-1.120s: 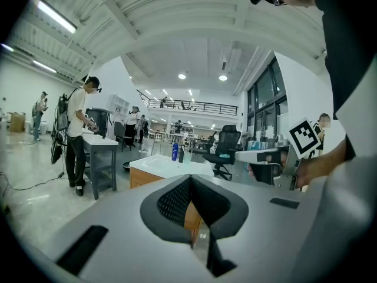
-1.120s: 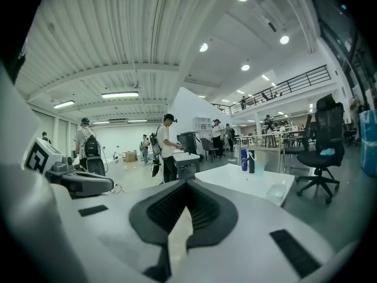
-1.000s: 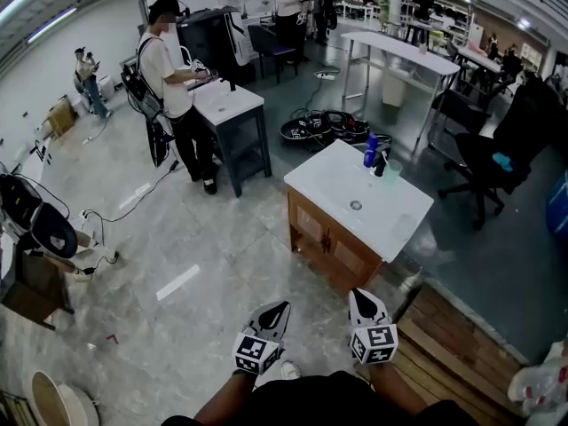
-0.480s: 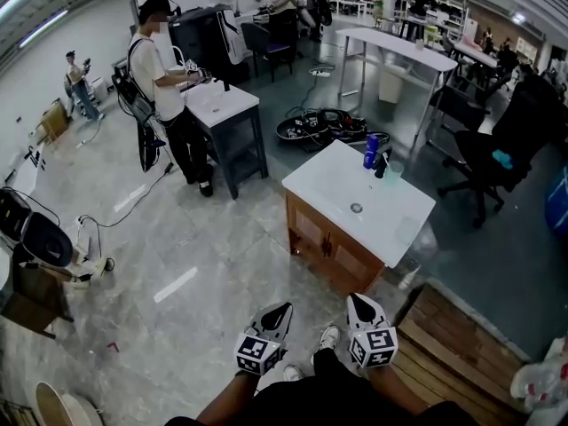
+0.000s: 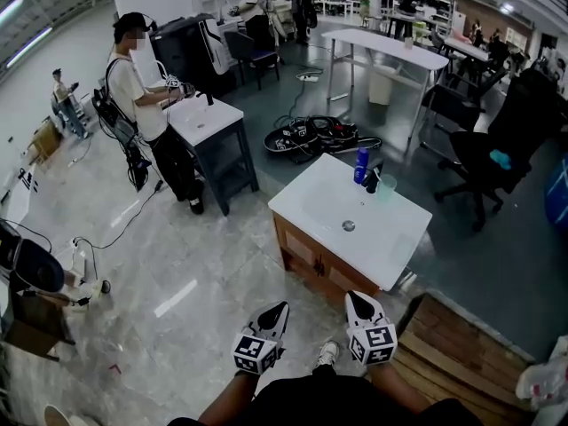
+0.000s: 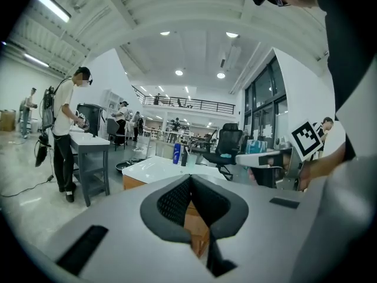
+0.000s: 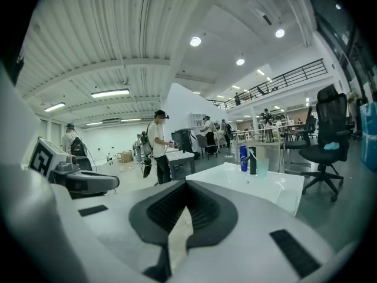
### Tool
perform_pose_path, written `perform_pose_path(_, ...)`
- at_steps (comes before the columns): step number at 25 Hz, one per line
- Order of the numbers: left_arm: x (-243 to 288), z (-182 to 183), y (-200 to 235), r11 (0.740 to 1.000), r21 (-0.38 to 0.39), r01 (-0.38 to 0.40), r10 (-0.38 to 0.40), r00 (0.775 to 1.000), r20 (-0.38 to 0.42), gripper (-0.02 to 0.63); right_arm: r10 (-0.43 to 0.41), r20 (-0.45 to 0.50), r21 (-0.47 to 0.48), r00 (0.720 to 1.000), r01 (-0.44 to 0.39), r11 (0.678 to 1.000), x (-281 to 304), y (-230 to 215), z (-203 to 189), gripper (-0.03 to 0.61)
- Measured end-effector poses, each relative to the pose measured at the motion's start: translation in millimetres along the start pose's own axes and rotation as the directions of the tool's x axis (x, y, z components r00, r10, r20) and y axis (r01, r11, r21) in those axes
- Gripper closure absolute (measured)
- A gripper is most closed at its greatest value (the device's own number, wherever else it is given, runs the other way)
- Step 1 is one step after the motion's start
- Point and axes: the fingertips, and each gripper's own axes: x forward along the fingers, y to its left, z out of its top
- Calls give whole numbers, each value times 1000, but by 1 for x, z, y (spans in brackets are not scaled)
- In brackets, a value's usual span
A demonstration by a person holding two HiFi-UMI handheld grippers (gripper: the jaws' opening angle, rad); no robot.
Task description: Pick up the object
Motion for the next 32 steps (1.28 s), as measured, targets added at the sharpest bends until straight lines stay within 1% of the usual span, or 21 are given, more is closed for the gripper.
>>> perform_pose_path(8, 69, 20, 10, 999, 24, 31, -31, 999, -16, 600, -33, 11, 15, 999, 33, 999, 35, -55, 18, 560)
perform_pose_path(12, 102, 30, 1, 997, 33, 67, -67, 998, -21, 600, -44, 3, 31, 999, 43, 999, 41, -83, 18, 560)
perform_pose_path(18, 146, 39, -7, 994, 47, 94, -93, 995, -32, 600, -69, 18, 43, 997, 68, 997, 52, -122, 24, 560)
perform_pose_path(21, 164, 45, -17, 992, 48, 114, -112, 993, -35, 600, -85, 30, 42, 996, 84, 996, 54, -141, 28, 560)
perform_pose_path(25, 180, 53, -26, 987, 66, 143, -142, 990, -25, 600, -111, 43, 70, 993, 108, 992, 55, -158, 30, 560)
perform_pose_path(32, 215, 48, -15, 983, 47, 176, -174, 984, -45, 600, -159, 12, 91, 987, 158, 983, 68, -184, 22, 560)
